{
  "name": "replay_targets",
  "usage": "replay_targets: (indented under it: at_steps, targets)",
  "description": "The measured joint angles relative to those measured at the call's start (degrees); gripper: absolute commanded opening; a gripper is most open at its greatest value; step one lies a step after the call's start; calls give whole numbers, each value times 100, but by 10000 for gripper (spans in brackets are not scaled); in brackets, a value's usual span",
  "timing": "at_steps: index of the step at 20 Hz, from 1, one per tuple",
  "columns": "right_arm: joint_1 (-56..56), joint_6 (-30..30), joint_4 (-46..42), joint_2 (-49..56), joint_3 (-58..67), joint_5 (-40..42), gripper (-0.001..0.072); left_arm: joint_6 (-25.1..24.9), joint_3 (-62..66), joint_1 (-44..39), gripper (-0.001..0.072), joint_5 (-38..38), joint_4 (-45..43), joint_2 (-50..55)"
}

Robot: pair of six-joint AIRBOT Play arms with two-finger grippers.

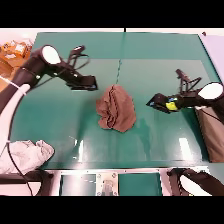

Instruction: Fold the shirts.

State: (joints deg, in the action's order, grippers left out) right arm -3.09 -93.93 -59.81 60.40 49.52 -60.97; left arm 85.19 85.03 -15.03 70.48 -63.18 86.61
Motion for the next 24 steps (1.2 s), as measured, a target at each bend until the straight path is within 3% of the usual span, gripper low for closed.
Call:
replay_targets:
  at_steps: [6,13,16,19,24]
  targets:
    - [-522,129,258,1305,238,444,503,-116,-710,669,701,-46,52,20]
    - [-671,422,634,1779,350,702,503,-1095,-2199,560,699,-1628,1823,487]
    - [-675,503,669,1814,365,752,503,-1502,-2361,267,259,-1954,2605,863]
    - [-675,546,675,1827,369,743,503,-1786,-2435,76,24,-2232,2920,1045]
    - [-686,643,811,1832,619,422,506,-1978,-2465,151,23,-2267,2929,1132]
